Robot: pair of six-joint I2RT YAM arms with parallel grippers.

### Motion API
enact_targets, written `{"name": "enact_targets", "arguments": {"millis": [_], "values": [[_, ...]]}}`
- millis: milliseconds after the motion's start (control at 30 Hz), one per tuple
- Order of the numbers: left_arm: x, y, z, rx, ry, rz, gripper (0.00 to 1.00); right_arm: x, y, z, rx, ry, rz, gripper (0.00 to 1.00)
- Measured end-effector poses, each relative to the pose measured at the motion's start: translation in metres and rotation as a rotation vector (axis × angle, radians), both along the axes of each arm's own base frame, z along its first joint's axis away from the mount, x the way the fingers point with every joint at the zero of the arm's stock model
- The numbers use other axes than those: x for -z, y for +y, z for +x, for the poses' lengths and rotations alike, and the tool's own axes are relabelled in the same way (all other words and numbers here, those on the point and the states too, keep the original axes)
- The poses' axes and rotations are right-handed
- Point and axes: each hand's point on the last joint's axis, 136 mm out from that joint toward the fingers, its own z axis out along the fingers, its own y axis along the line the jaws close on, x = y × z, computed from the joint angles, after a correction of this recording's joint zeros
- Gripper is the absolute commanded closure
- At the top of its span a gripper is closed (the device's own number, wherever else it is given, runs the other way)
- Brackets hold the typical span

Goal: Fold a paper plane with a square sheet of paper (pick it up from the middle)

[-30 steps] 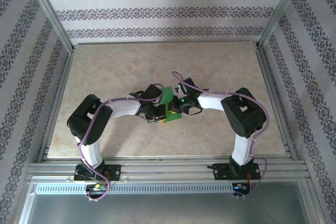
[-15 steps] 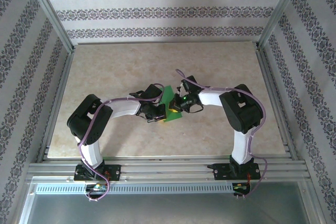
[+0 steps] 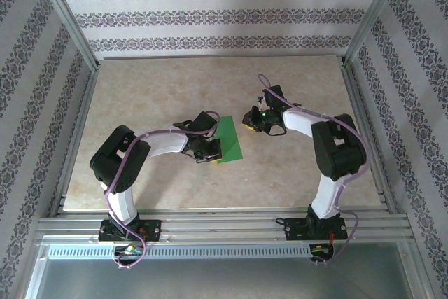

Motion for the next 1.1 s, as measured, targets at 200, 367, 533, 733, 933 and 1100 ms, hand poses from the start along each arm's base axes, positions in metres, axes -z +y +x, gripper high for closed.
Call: {"name": "enact_targets", "arguments": {"millis": [200, 367, 533, 733, 933, 1100], "values": [[-0.013, 0.001, 0.007, -0.019, -0.047, -0.001, 0.75, -0.022, 0.002, -0.027, -0.014, -0.036, 0.051, 0.62], [-0.012, 0.008, 0.015, -0.057, -0.08, 0.038, 0.75, 0.003, 0.015, -0.054, -0.051, 0.055, 0.042, 0.59], [-0.013, 0.012, 0.024, -0.088, -0.109, 0.052, 0.76, 0.02, 0.034, -0.065, -0.086, 0.102, 0.047, 0.59], [-0.012, 0.015, 0.038, -0.113, -0.143, 0.088, 0.87, 0.038, 0.042, -0.068, -0.085, 0.149, 0.041, 0.59], [-0.012, 0.015, 0.05, -0.132, -0.165, 0.122, 0.89, 0.035, 0.044, -0.062, -0.077, 0.137, 0.05, 0.6], [0.0, 0.02, 0.051, -0.134, -0.141, 0.173, 0.96, 0.032, 0.046, -0.057, -0.06, 0.127, 0.061, 0.62]]}}
